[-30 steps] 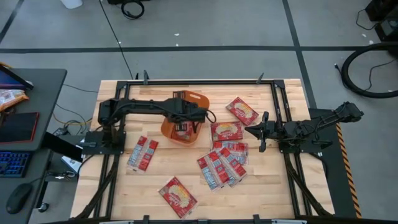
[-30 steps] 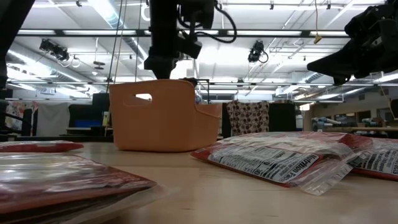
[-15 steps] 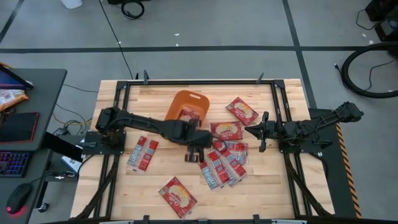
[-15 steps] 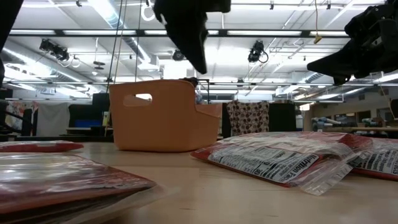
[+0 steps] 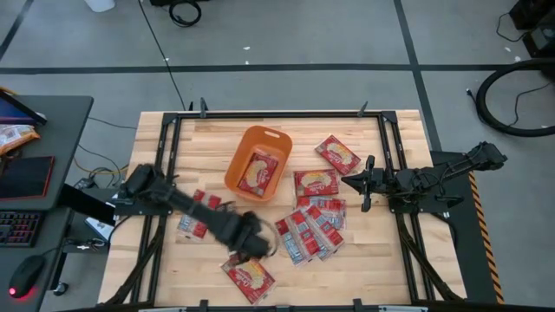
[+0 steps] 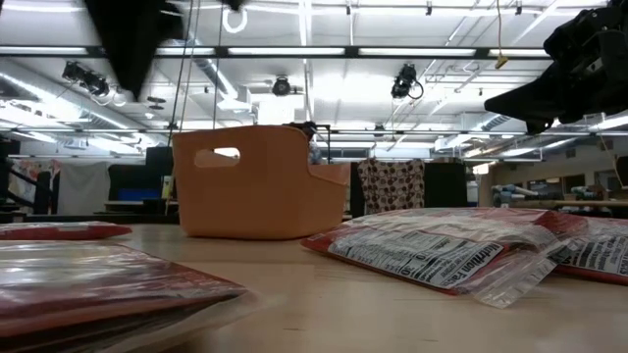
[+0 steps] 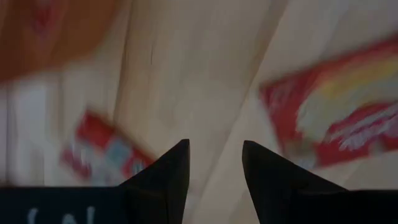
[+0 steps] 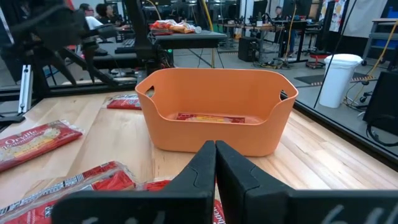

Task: Sort popcorn bags into baskets
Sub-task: Put the red popcorn pack into the orange bin

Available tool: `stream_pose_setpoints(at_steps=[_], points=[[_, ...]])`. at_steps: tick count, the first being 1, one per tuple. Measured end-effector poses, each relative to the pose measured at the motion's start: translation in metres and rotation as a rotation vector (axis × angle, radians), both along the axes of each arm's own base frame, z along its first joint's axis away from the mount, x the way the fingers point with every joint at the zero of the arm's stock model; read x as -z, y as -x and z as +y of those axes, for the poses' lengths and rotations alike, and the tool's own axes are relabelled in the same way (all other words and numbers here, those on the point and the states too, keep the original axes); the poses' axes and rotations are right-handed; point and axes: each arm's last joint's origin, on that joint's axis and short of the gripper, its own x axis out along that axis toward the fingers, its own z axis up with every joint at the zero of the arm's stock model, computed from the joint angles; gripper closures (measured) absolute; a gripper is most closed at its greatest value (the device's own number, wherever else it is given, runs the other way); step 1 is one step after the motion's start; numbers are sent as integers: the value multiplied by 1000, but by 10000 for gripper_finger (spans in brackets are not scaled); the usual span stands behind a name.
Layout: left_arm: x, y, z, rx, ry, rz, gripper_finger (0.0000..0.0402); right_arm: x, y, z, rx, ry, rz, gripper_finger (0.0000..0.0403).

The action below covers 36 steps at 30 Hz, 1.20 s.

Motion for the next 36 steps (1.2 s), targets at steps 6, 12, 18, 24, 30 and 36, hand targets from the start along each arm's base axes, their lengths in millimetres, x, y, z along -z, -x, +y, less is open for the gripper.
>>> stream_pose_setpoints(at_steps=[6,12,18,24,30,36], points=[[30,43,-32,-152,-84,111,261,0,0,0,0,0,0,387],[56,70,-29,-209,-168,165,284,0,0,0,0,0,0,387],[57,99,6,-271,-106,99,310,0,0,0,0,0,0,387],[56,122,43,-534,2,-128,329,0,0,0,0,0,0,387],[79,115,49,-591,13,-173,292,0,0,0,0,0,0,387],[96,103,53,-540,-61,-123,225,0,0,0,0,0,1,387]])
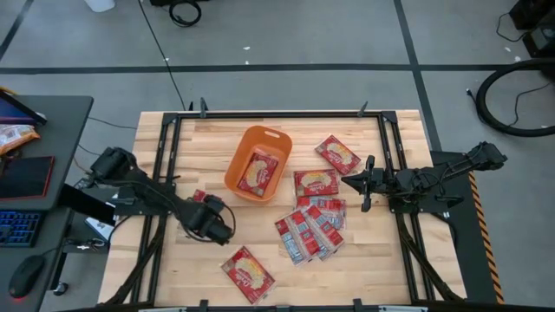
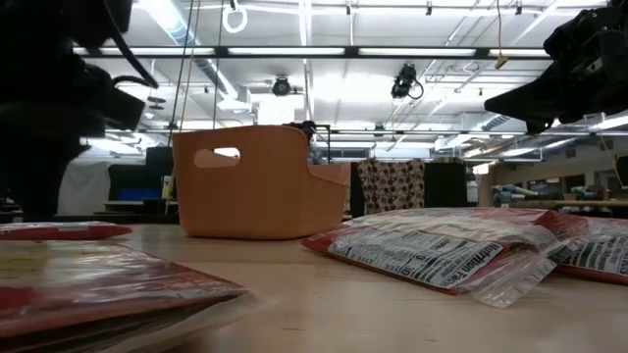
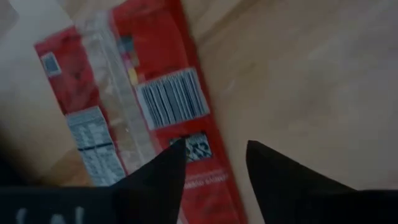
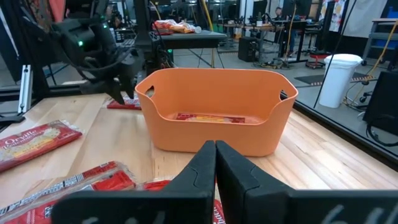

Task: Sort popcorn bags into baskets
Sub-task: Put the red popcorn pack into the orange bin

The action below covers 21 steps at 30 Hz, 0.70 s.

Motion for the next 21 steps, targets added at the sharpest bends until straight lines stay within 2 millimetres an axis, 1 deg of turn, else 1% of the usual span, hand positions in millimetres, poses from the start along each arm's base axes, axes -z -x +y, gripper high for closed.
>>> stream_pose_setpoints(at_steps=[2,5,11,16,18,21], points=[[5,-3,1,12,-26,16,216,0,0,0,0,0,-1,387],[12,-6,0,15,-43,45,215,0,0,0,0,0,0,387],[28,-3,0,15,-86,181,241,0,0,0,0,0,0,387],[33,0,0,47,-69,261,280,0,0,0,0,0,-1,387],[33,2,0,50,-57,282,303,0,0,0,0,0,0,387],[33,3,-1,67,-33,315,350,0,0,0,0,0,-1,387]])
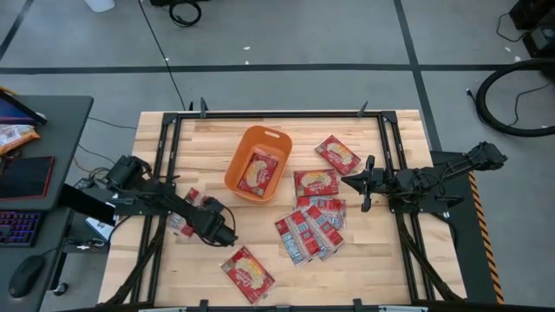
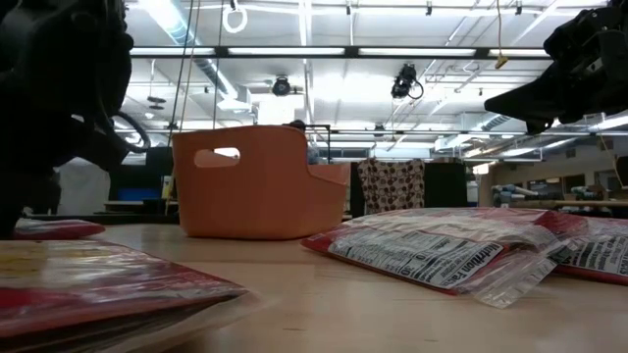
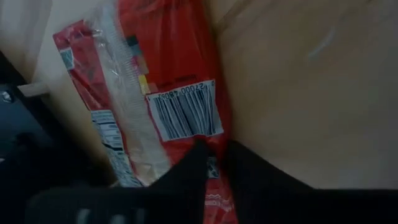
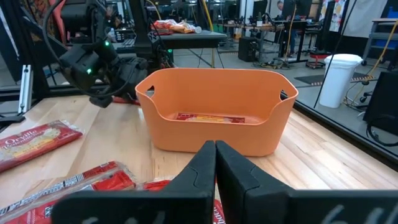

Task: Sort popcorn bags into baskets
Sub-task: Put the red popcorn pack into the orange bin

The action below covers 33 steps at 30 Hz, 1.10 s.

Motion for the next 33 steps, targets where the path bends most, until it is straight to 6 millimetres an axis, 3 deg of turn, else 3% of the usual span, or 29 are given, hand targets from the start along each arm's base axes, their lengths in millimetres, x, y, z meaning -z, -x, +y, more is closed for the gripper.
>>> stream_pose_setpoints(at_steps=[3,6,12,20,24,33], points=[[-2,-1,-2,19,11,7,389,0,0,0,0,0,0,387],[-12,-6,-4,43,28,30,393,0,0,0,0,0,0,387],[-58,-25,-6,90,47,23,398,0,0,0,0,0,0,387],[-136,-47,-7,92,236,-245,399,0,0,0,0,-1,-2,387],[-171,-55,-9,207,326,-420,400,-1,0,0,0,-3,-9,387],[-207,-96,14,441,205,-857,400,-3,0,0,0,-9,-30,387]])
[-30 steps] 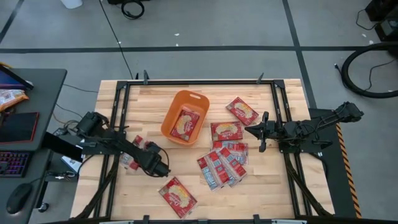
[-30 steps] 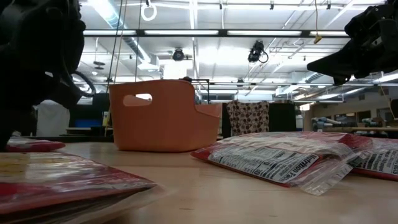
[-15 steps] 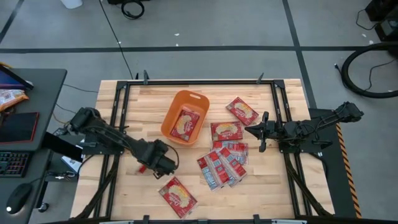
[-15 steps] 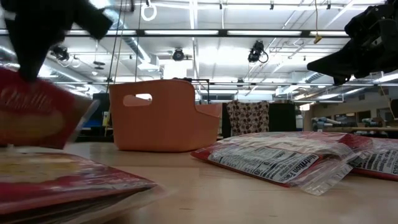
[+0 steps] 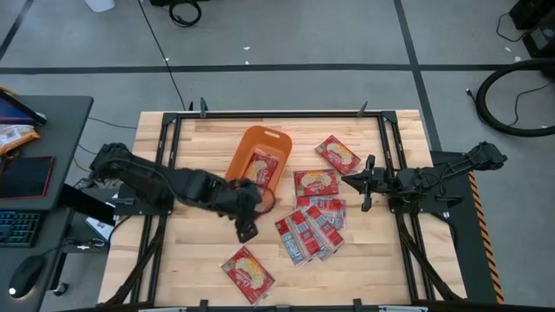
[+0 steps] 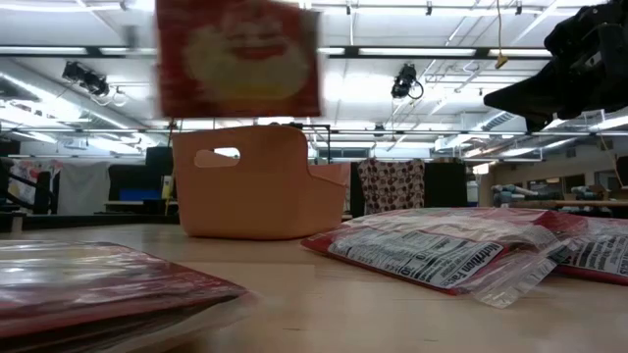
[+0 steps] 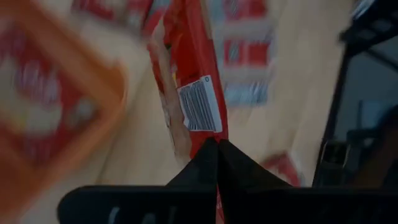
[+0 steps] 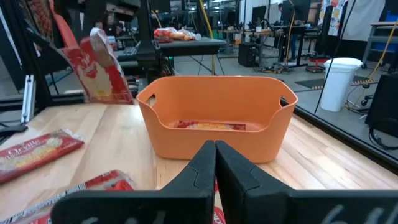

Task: Sort popcorn bags into baskets
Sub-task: Put the red popcorn pack into the orange bin

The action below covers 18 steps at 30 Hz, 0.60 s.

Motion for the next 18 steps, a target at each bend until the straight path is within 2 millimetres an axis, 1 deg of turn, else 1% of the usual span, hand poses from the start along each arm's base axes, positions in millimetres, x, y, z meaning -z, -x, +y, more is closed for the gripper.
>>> stream_pose_setpoints(at_steps=[5,10,14,18], points=[[-10,-20,27,17,-98,-161,400,-1,0,0,0,-2,-6,387],[-12,-28,62,-37,-228,-192,399,-1,0,0,0,-2,-6,387],[0,-30,95,-126,-262,-156,399,-1,0,0,0,-2,-6,387],[22,-26,127,-217,-239,-81,399,0,0,0,0,-2,-6,387]])
